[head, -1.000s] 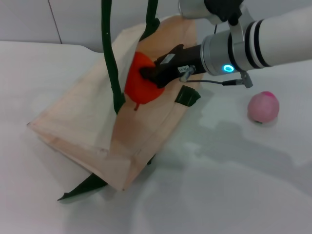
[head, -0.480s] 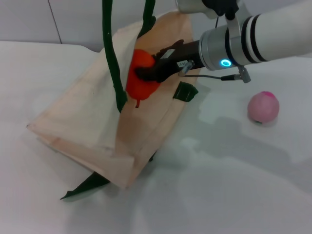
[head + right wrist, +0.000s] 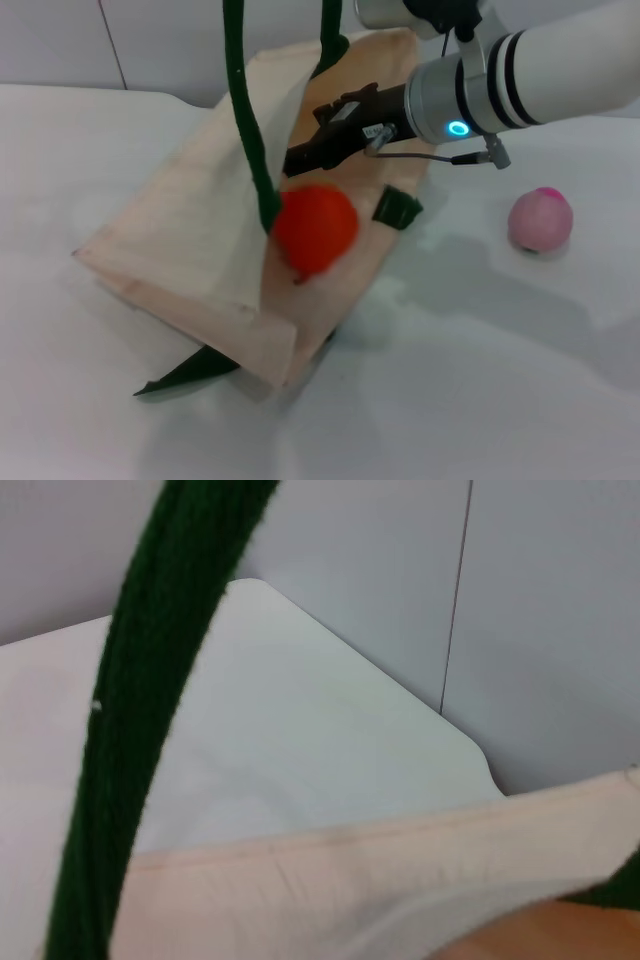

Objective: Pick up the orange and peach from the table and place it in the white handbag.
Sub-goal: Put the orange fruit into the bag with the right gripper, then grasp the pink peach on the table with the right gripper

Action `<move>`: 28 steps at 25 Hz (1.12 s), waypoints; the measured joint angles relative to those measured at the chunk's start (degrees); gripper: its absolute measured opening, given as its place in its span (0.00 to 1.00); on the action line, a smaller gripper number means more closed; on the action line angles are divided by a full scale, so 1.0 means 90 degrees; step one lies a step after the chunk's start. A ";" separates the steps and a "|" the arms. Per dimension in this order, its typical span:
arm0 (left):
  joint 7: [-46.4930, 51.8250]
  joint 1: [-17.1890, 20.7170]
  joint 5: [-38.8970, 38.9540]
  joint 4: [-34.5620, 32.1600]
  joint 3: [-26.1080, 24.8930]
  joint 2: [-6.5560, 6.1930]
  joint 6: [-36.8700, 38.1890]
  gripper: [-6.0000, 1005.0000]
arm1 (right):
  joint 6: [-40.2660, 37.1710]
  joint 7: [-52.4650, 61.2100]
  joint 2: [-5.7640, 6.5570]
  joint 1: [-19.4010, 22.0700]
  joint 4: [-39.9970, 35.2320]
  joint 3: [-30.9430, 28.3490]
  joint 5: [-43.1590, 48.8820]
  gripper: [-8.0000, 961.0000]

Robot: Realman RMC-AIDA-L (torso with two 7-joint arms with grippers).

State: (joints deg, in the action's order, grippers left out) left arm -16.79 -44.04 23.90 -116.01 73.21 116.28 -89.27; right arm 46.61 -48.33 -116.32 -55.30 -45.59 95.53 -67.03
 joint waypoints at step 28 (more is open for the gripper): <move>-0.0002 0.0332 -0.0223 0.0010 -0.0050 0.0000 0.0057 0.12 | 0.2390 0.1772 0.0011 0.2249 -0.3438 -0.2182 0.3740 0.93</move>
State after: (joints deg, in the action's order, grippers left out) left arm -16.81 -41.06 21.90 -115.92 72.76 116.28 -88.76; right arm 68.12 -32.38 -116.22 -35.06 -76.53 75.90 -33.38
